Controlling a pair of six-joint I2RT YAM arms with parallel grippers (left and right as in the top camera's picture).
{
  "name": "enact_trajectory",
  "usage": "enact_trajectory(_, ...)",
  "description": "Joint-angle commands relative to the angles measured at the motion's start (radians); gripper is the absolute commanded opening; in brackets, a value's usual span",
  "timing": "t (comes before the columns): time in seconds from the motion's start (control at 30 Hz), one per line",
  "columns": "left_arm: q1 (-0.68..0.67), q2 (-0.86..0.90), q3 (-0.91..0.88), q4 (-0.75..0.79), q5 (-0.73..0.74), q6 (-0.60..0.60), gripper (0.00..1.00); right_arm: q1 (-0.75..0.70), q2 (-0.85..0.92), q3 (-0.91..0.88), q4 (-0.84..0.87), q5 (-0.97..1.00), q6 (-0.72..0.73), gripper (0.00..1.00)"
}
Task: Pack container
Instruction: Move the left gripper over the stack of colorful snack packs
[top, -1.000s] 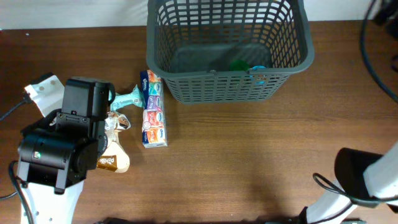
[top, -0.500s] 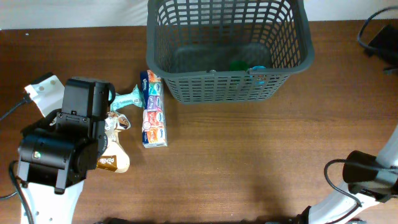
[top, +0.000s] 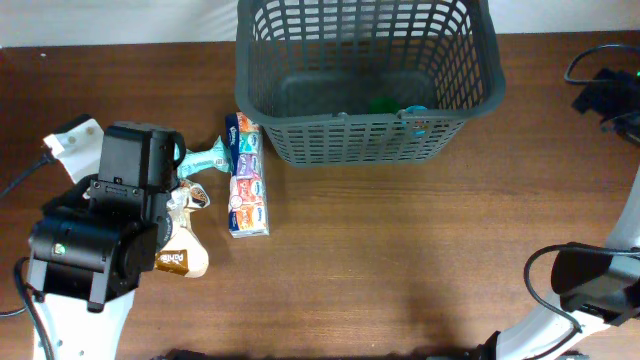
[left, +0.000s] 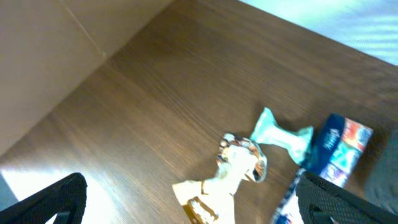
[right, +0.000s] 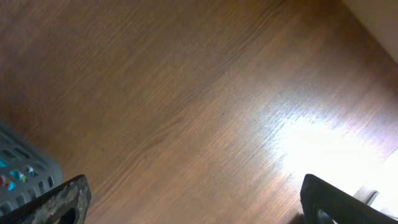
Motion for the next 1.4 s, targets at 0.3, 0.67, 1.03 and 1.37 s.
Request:
enact_trajectory(0.3,0.005,0.006,0.009,-0.027,0.457,-0.005,1.00,-0.004,-0.002,-0.008,0.030,0.049,0.011,0.99)
enact_trajectory(0.67,0.005,0.136,0.008,-0.068,0.625,0.134,1.00,-0.004,-0.002,-0.008,0.031,0.050,0.011,0.99)
enact_trajectory(1.03,0.003,0.320,0.008,-0.064,0.747,0.338,1.00,-0.004,-0.002,-0.008,0.031,0.049,0.011,0.99)
enact_trajectory(1.37,0.003,0.406,-0.149,0.119,0.727,0.392,1.00,-0.004,-0.002,-0.008,0.031,0.049,0.011,0.99)
